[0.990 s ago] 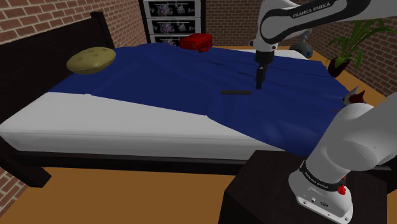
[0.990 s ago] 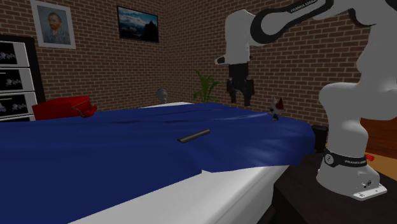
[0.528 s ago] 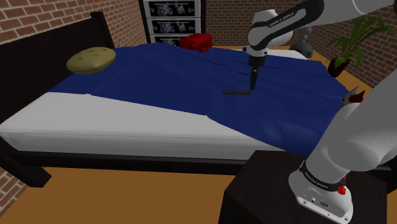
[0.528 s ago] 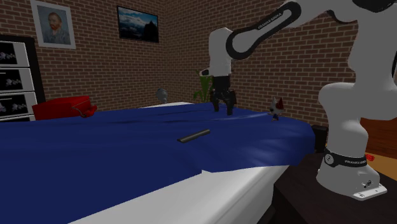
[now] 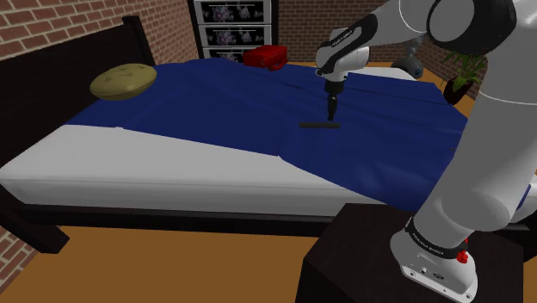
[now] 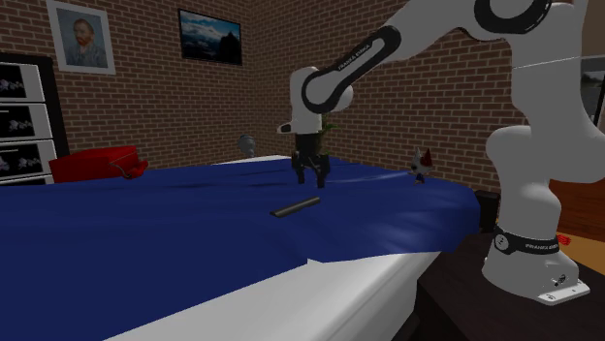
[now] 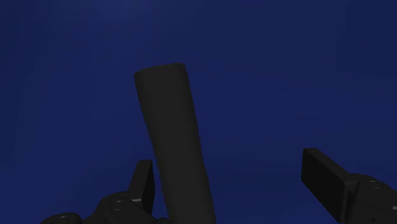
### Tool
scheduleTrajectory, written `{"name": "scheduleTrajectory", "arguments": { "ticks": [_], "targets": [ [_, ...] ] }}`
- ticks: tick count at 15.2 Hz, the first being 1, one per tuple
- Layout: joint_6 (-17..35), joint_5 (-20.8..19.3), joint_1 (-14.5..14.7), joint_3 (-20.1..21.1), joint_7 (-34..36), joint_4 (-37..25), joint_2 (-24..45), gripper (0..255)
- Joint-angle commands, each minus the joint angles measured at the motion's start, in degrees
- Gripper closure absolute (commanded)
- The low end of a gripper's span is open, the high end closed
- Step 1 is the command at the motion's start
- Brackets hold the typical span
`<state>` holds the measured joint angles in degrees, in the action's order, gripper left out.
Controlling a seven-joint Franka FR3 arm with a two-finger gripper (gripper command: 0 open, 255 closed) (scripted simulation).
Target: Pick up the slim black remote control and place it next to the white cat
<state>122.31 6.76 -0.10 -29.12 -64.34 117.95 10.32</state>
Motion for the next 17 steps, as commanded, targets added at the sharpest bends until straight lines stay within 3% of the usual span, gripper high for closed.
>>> {"name": "scheduleTrajectory", "arguments": {
  "ticks": [1, 3, 10, 17],
  "targets": [
    [0.0, 3.2, -1.3, 0.7, -4.4, -4.2, 4.9, 0],
    [-0.2, 4.8, -2.4, 1.5, -6.7, -7.0, 7.9, 0],
    [4.7, 6.9, -3.0, 2.5, -8.0, -4.7, 10.9, 0],
    [4.7, 6.9, -3.0, 2.5, -8.0, -4.7, 10.9, 0]
  ]
}}
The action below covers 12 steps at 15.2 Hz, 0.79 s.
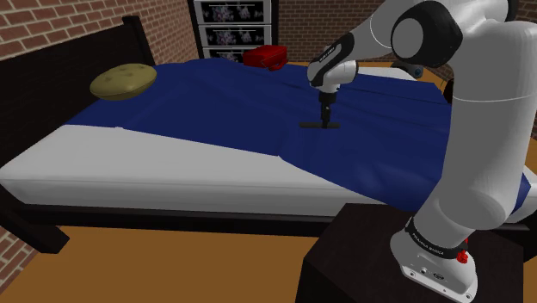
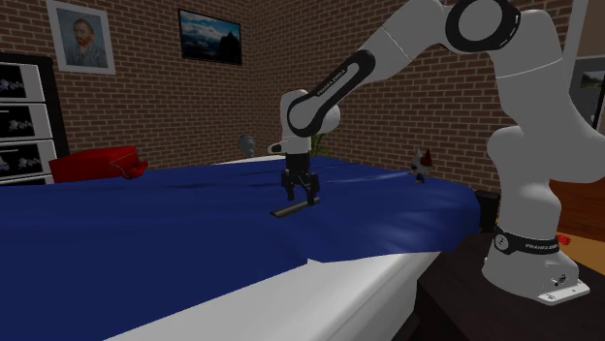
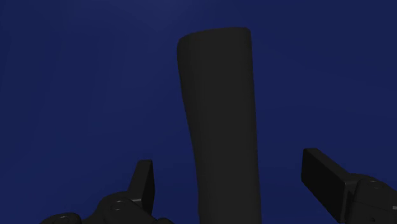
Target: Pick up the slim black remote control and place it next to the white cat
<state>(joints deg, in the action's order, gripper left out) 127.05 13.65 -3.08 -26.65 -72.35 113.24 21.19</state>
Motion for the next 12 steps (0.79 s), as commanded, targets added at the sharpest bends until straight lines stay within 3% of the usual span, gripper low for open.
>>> {"name": "scheduleTrajectory", "arguments": {
  "ticks": [1, 2, 12],
  "targets": [
    [0.0, 0.0, 0.0, 0.0, 0.0, 0.0, 0.0, 0],
    [0.0, 0.0, 0.0, 0.0, 0.0, 0.0, 0.0, 255],
    [-0.6, -0.3, 0.1, -0.2, 0.2, -0.2, -0.5, 255]
  ]
}}
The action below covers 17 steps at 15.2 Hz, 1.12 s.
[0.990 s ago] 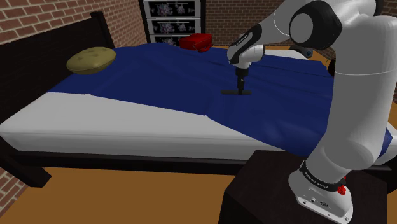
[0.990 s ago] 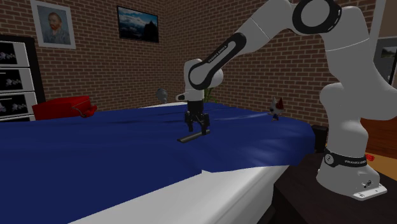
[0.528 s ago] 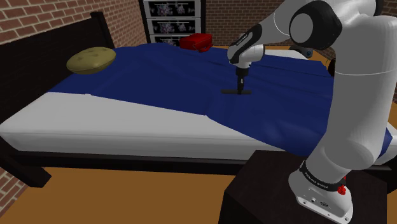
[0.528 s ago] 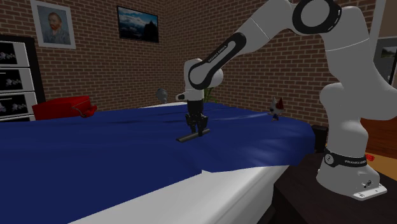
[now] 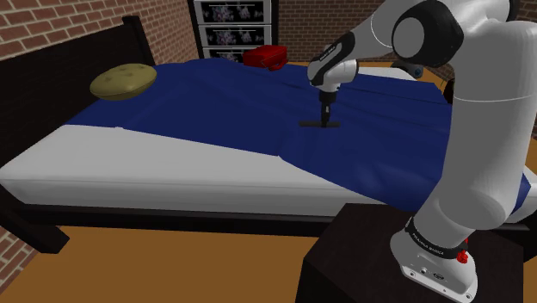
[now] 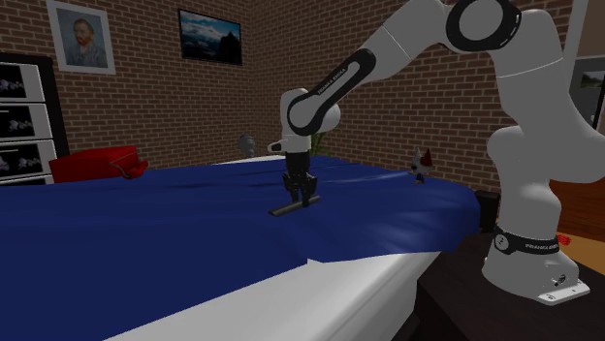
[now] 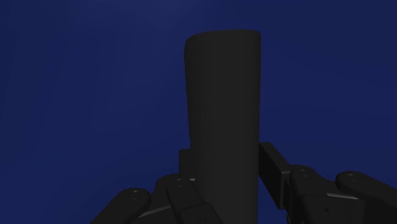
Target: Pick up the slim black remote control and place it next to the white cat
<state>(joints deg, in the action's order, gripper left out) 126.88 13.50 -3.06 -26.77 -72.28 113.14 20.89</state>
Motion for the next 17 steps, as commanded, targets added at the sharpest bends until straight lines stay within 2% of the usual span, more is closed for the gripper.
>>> {"name": "scheduleTrajectory", "arguments": {
  "ticks": [1, 17],
  "targets": [
    [-1.0, -0.5, 0.2, -0.2, 0.4, -0.2, -0.7, 255],
    [-11.3, -4.7, 1.4, -1.8, 3.3, -4.9, -7.2, 255]
  ]
}}
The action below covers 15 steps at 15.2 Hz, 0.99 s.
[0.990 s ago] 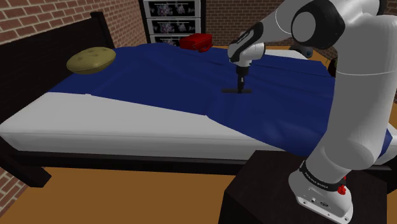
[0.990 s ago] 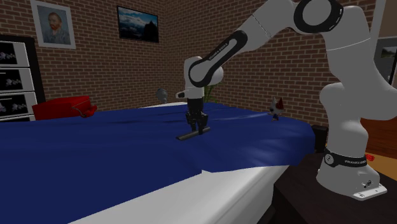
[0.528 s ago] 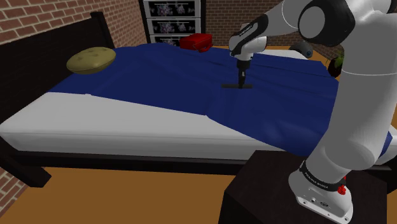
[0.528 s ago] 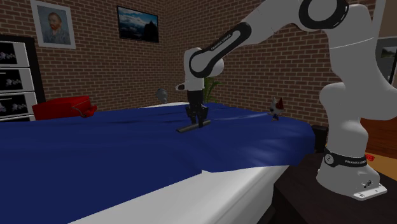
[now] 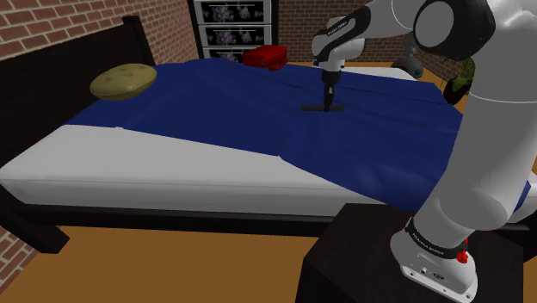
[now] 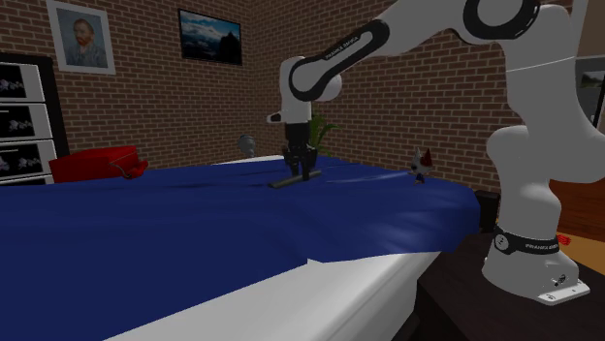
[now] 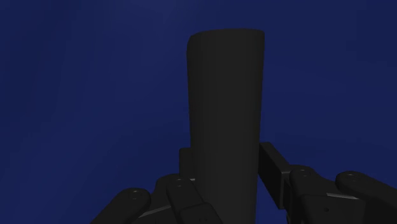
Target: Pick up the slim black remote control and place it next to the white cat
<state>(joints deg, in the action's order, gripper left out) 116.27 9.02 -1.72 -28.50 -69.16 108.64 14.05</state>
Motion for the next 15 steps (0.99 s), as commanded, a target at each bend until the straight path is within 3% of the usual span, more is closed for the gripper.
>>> {"name": "scheduleTrajectory", "arguments": {
  "ticks": [1, 15],
  "targets": [
    [-1.4, -0.4, 0.1, -0.1, 0.3, -0.8, -0.7, 255],
    [-11.2, -2.5, 0.4, -0.6, 1.9, -7.8, -3.9, 255]
  ]
}}
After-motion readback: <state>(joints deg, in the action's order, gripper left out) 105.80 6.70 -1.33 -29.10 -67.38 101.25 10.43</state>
